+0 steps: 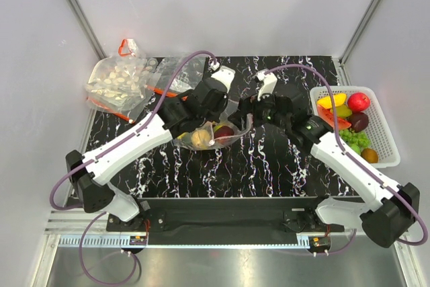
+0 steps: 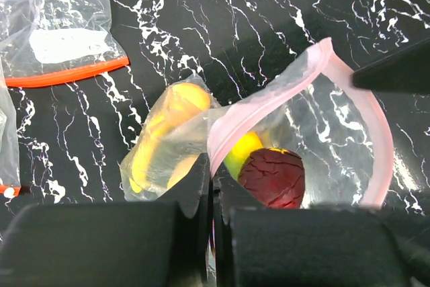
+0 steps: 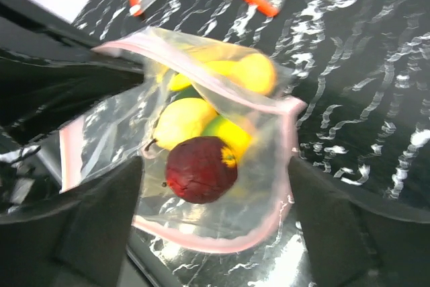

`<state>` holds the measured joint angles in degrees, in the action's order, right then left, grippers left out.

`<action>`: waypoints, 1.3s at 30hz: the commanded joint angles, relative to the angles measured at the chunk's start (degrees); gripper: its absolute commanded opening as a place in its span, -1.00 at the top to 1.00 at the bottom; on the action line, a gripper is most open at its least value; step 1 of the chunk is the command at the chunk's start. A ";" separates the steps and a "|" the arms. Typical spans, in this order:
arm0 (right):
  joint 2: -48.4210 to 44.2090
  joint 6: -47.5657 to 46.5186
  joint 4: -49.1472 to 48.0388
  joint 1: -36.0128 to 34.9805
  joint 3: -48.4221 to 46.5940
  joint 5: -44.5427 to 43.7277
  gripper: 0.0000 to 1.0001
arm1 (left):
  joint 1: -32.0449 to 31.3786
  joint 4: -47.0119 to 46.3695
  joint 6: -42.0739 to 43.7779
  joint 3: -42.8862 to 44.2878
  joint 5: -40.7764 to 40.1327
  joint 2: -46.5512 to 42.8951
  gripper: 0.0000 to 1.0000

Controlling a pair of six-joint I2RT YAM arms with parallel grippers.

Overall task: Place the food in the zip-top bag and seal the zipper
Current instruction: Place the fake fruit in the zipper food storage bag, then adjust the zipper food storage bag at the center of the board.

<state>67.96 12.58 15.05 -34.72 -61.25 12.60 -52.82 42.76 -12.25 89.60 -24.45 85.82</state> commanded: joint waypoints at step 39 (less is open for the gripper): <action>-6.62 12.65 14.83 -0.26 -13.71 -6.67 1.00 | 4.03 -3.74 -0.93 1.18 10.56 -3.29 1.00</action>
<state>62.39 22.98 34.30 -34.72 -74.74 11.03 -49.69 40.80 -12.91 89.38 -17.63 83.18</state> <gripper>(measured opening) 0.011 0.012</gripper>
